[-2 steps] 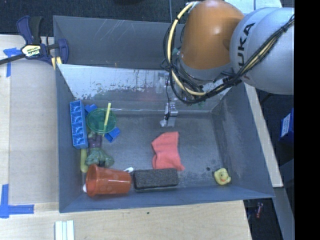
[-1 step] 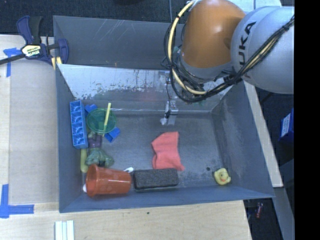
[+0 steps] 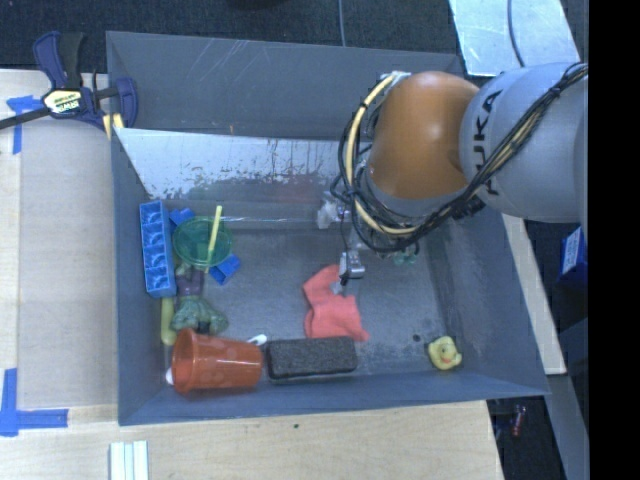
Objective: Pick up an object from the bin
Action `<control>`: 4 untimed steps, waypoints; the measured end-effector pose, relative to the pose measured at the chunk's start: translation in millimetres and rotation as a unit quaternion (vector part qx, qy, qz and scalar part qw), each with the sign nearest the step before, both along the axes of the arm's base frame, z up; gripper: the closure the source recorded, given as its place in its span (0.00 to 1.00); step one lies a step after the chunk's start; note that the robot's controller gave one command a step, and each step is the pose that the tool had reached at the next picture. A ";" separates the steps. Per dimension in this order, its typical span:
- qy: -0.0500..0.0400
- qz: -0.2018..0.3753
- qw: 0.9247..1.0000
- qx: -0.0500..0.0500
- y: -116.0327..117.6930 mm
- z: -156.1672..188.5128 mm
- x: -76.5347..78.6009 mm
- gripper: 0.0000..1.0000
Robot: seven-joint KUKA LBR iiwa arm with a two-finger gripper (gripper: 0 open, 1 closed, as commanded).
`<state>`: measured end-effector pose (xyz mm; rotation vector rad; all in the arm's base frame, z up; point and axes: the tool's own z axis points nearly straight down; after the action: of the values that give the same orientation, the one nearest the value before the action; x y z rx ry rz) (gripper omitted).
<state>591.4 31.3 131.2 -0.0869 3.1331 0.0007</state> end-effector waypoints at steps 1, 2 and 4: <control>-0.006 0.057 0.998 0.000 5.8 -31.4 -31.3 0.00; 0.000 0.005 1.000 -0.001 -41.0 -45.6 -44.9 1.00; 0.002 0.033 0.999 -0.001 -30.7 16.6 -56.4 1.00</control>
Offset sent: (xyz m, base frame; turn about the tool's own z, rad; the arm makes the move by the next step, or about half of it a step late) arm -0.0457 -0.0402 -0.0461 -0.0110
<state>535.0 0.6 147.8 -0.1918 3.1320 -0.0023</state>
